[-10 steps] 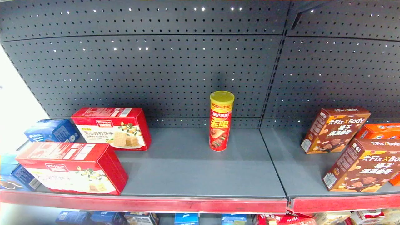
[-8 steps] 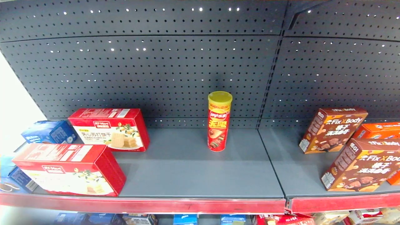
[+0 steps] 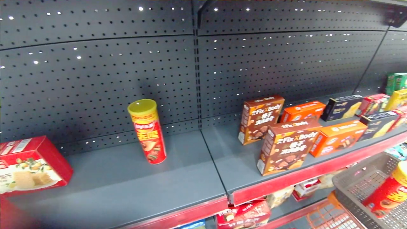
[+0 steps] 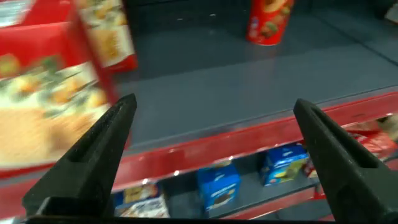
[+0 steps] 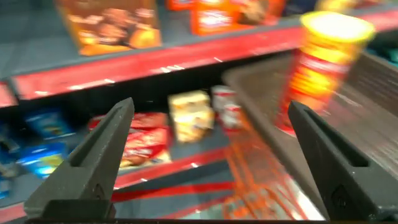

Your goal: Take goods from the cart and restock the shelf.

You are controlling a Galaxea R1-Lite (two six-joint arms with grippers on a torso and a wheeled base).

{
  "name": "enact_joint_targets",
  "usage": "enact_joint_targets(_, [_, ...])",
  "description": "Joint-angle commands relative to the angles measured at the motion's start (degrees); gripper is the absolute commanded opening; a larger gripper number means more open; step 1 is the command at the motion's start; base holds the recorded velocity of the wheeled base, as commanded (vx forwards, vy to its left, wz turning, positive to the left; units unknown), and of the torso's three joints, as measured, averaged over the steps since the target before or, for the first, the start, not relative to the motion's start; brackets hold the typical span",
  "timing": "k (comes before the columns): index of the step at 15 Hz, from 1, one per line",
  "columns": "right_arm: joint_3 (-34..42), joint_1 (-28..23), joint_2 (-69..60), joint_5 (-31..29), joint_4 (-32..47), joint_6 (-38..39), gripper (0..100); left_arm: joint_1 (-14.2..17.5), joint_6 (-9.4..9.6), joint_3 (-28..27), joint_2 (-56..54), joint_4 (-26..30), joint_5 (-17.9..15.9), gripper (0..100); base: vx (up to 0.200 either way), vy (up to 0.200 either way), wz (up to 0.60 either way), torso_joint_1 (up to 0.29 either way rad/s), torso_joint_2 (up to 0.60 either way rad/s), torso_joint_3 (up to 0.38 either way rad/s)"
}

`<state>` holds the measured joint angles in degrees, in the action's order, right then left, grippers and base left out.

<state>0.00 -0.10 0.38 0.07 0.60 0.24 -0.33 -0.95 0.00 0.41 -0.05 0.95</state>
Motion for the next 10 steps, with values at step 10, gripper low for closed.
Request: enact_joint_targets(10, [0.0, 0.01, -0.03, 0.1, -0.07, -0.07, 100, -0.02, -0.02, 0.0, 0.02, -0.04, 0.02, 100, 0.0, 0.0, -0.6, 0.002, 0.0, 0.002])
